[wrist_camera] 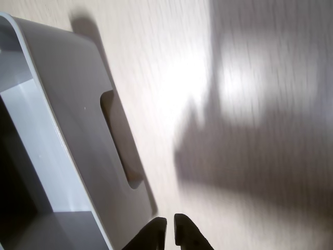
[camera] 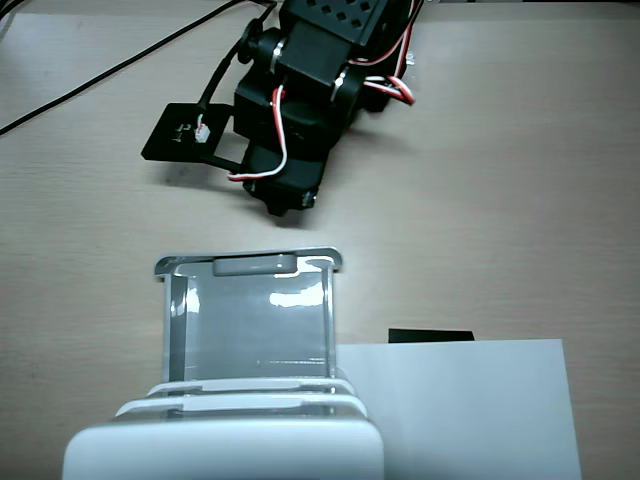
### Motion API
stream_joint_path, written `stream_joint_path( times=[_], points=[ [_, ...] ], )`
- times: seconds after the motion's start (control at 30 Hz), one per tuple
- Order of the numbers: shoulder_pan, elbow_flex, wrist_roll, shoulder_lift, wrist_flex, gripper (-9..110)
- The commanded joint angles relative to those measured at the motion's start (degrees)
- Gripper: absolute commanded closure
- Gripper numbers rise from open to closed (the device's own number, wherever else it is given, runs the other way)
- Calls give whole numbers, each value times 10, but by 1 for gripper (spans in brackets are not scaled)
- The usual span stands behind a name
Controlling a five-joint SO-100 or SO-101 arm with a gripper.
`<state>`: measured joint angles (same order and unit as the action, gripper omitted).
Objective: Close drawer.
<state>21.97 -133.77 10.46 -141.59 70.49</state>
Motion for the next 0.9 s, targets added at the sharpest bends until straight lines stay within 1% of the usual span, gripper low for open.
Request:
stream_joint_path(
  times=[0.0,0.53,0.73,0.87],
  points=[
    [21,-29,9,6,-24,101],
    [24,-33,12,6,-24,101],
    [33,-51,11,3,-42,101],
    [34,-52,29,4,-42,101]
  ],
)
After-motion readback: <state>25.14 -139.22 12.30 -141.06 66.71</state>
